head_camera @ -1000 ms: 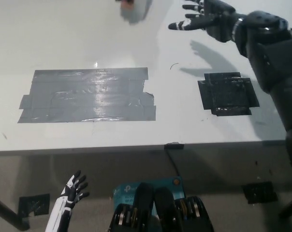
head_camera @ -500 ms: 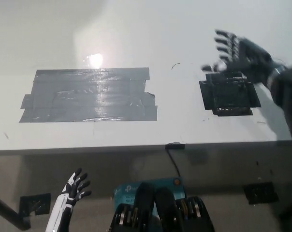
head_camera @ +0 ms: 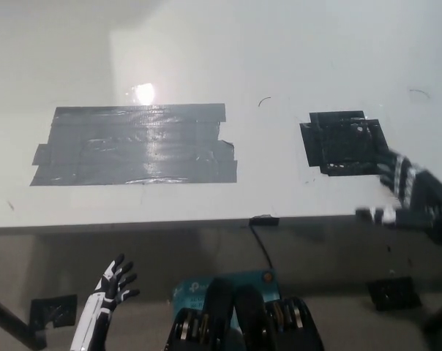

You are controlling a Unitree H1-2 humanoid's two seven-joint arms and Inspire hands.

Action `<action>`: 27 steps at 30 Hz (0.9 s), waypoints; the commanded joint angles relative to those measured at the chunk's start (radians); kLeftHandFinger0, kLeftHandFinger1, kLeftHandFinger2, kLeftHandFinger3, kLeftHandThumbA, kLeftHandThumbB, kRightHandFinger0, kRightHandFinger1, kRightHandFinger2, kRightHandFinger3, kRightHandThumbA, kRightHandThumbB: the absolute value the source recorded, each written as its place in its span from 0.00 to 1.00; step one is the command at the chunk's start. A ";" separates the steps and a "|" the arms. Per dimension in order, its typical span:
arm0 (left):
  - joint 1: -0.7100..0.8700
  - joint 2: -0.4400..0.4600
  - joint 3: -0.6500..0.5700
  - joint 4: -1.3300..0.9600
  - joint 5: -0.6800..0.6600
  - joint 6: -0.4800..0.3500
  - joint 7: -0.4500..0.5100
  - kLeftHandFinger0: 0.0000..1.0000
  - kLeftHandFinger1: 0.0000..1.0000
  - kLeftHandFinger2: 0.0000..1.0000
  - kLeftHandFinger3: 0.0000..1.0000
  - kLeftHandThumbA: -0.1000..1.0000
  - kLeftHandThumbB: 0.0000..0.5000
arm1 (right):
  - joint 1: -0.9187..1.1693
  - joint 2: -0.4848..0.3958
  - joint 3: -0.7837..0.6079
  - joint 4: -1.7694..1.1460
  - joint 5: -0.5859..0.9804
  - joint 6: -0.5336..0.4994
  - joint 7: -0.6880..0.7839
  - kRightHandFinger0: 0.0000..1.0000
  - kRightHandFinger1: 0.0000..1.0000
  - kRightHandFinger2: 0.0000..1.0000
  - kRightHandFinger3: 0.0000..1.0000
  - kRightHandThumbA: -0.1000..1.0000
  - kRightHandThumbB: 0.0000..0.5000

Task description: A stapler is kept on the black spot marked on the desk infront of the robot. The robot picks up the stapler using its right hand and passes it to a person

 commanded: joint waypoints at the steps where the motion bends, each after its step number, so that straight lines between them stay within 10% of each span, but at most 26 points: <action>1: 0.039 0.006 -0.006 -0.027 -0.001 -0.036 -0.003 0.81 0.89 0.93 1.00 1.00 1.00 | 0.514 -0.050 -0.039 -1.044 0.339 -0.365 0.038 1.00 1.00 1.00 1.00 0.98 1.00; 8: 0.094 0.009 -0.010 -0.031 0.010 -0.046 -0.005 0.82 0.90 0.94 1.00 1.00 1.00 | 0.698 0.115 0.050 -0.935 0.281 -0.356 0.061 1.00 1.00 1.00 1.00 1.00 1.00; 22: 0.147 0.005 -0.020 -0.036 0.010 -0.048 -0.010 0.81 0.90 0.94 1.00 1.00 1.00 | 0.650 0.237 0.028 -0.320 0.048 -0.413 0.059 1.00 1.00 1.00 1.00 1.00 0.60; 27: 0.145 0.008 -0.018 -0.033 0.006 -0.035 -0.010 0.81 0.91 0.95 1.00 1.00 1.00 | 0.631 0.236 0.029 -0.281 0.050 -0.413 0.065 1.00 1.00 1.00 1.00 1.00 0.67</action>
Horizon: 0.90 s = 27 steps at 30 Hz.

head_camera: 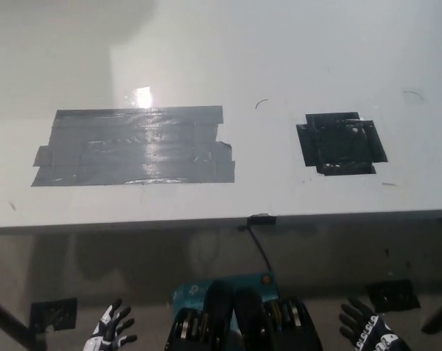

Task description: A stapler is kept on the black spot marked on the desk infront of the robot. The robot picks up the stapler using its right hand and passes it to a person

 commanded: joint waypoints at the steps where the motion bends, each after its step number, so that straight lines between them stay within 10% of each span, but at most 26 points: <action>1: 0.008 0.011 -0.008 -0.028 -0.002 -0.029 -0.010 0.81 0.91 0.95 1.00 1.00 1.00 | -0.023 0.005 -0.015 0.026 -0.011 -0.128 0.030 1.00 1.00 1.00 1.00 1.00 0.67; 27: 0.002 0.018 -0.011 -0.029 0.014 -0.034 -0.001 0.74 0.90 0.94 1.00 1.00 1.00 | -0.048 -0.015 0.011 0.066 -0.065 -0.149 0.035 1.00 1.00 1.00 1.00 1.00 0.68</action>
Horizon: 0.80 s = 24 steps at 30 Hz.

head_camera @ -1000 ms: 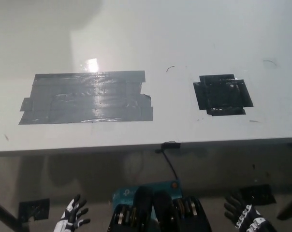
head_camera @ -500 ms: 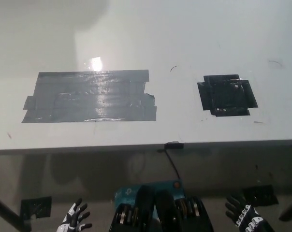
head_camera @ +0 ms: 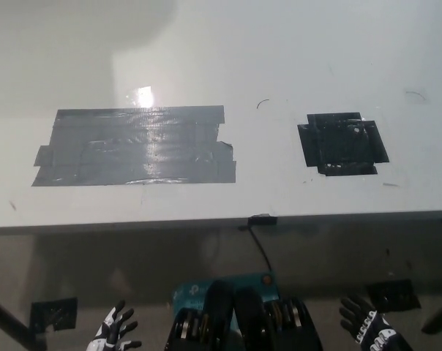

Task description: A stapler is kept on the black spot marked on the desk infront of the robot. The robot picks up the stapler using its right hand and passes it to a person

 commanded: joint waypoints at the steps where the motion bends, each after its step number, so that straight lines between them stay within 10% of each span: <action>1: -0.004 0.014 0.001 -0.024 0.000 -0.032 -0.001 0.75 0.90 0.95 1.00 1.00 1.00 | -0.015 -0.011 0.002 0.000 -0.010 -0.046 0.024 1.00 1.00 1.00 1.00 1.00 0.68; 24: 0.145 0.000 -0.001 -0.030 0.004 -0.068 0.010 0.82 0.94 0.97 1.00 1.00 1.00 | 0.103 -0.020 0.033 -0.016 -0.034 -0.057 0.033 1.00 1.00 1.00 1.00 1.00 0.69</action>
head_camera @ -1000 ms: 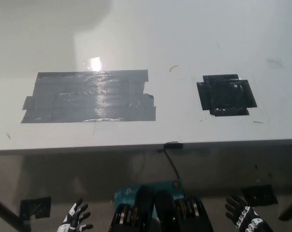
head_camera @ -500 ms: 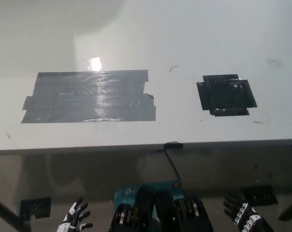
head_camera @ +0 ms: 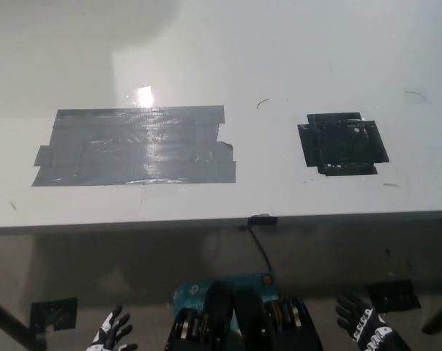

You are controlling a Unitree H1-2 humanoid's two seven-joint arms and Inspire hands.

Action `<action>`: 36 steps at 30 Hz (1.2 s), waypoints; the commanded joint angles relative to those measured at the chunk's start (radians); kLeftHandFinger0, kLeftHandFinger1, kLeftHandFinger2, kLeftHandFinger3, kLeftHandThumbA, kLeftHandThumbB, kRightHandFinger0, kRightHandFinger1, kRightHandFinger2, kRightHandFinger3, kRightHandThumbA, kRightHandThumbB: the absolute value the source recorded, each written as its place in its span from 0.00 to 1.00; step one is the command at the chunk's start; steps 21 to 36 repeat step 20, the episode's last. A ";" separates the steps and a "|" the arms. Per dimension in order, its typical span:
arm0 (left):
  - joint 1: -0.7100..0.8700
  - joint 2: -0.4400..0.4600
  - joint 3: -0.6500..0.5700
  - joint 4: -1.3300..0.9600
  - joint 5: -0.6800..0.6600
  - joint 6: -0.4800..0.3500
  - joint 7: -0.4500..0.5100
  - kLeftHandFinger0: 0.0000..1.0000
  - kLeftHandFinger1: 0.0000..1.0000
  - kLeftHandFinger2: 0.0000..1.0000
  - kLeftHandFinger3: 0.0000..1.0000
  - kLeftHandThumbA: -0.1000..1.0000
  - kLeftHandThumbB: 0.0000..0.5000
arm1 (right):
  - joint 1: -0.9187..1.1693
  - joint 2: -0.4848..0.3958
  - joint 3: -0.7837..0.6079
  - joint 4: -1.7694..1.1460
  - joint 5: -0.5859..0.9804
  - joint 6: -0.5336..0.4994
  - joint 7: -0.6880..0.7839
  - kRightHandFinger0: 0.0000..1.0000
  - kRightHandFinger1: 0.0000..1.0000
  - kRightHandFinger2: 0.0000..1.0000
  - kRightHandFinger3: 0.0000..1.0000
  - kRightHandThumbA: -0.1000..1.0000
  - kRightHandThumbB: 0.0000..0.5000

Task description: A stapler is kept on the black spot marked on the desk infront of the robot. The robot picks up the stapler using its right hand and passes it to a person

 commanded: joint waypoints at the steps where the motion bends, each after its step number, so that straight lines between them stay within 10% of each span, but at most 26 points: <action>1: 0.111 0.002 -0.008 -0.031 0.013 -0.052 0.007 0.83 0.95 0.96 1.00 1.00 1.00 | 0.103 -0.014 0.021 -0.026 -0.028 -0.055 0.022 1.00 1.00 1.00 1.00 1.00 0.68; 13: 0.170 -0.008 -0.007 -0.034 0.008 -0.085 0.016 1.00 1.00 1.00 1.00 1.00 0.98 | 0.168 0.022 0.020 -0.073 -0.075 -0.117 -0.023 1.00 1.00 1.00 1.00 1.00 0.58; 36: 0.100 -0.035 0.006 -0.011 0.009 -0.126 0.041 1.00 1.00 1.00 1.00 1.00 0.98 | 0.104 0.118 -0.012 -0.031 -0.115 -0.183 -0.103 1.00 1.00 1.00 1.00 1.00 0.62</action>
